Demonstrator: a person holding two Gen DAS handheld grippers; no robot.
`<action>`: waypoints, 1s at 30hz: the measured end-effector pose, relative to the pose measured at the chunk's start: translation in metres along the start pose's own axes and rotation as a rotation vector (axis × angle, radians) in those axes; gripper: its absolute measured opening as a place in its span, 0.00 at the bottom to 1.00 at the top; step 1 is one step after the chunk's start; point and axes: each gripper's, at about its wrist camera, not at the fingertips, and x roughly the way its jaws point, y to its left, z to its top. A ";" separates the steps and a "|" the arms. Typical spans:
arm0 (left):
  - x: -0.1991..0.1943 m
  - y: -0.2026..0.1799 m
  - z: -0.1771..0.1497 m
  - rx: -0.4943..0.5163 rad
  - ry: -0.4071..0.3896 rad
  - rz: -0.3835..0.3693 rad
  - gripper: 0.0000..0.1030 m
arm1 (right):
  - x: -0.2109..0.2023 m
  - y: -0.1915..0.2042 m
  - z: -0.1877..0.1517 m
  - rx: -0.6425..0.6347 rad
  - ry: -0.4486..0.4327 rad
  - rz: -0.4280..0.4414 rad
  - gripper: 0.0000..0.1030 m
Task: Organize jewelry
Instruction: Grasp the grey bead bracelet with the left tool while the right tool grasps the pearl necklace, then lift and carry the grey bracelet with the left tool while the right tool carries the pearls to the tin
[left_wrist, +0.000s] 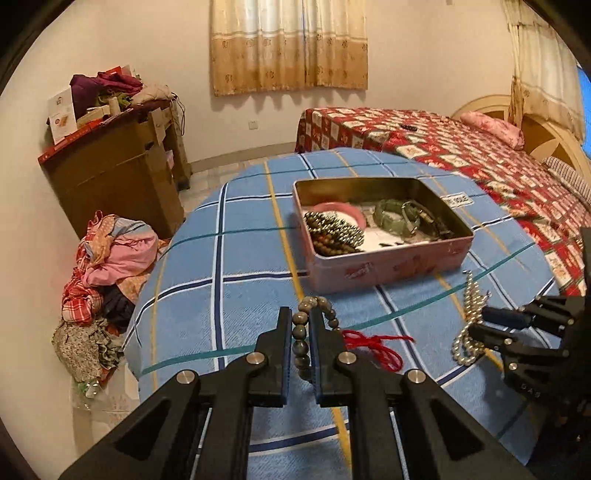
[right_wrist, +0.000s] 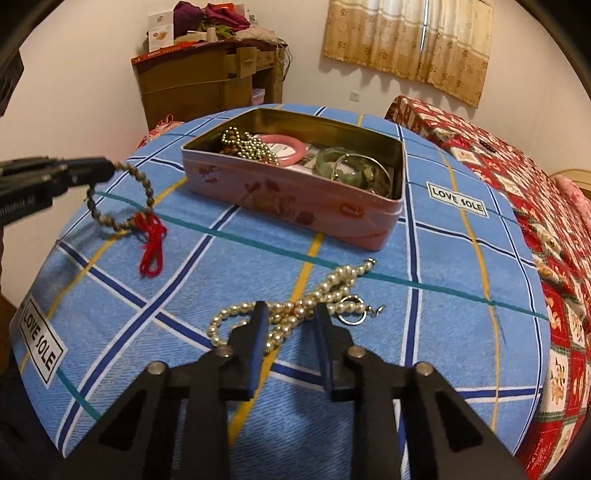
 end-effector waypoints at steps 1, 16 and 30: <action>-0.003 -0.002 0.001 0.002 -0.009 -0.005 0.08 | 0.000 0.000 0.000 0.000 -0.002 0.000 0.19; 0.007 0.004 -0.001 -0.049 0.031 -0.074 0.08 | 0.000 -0.007 0.001 0.033 0.001 0.012 0.21; -0.025 -0.003 0.014 -0.026 -0.073 -0.080 0.08 | 0.004 -0.007 0.005 0.051 -0.005 0.028 0.48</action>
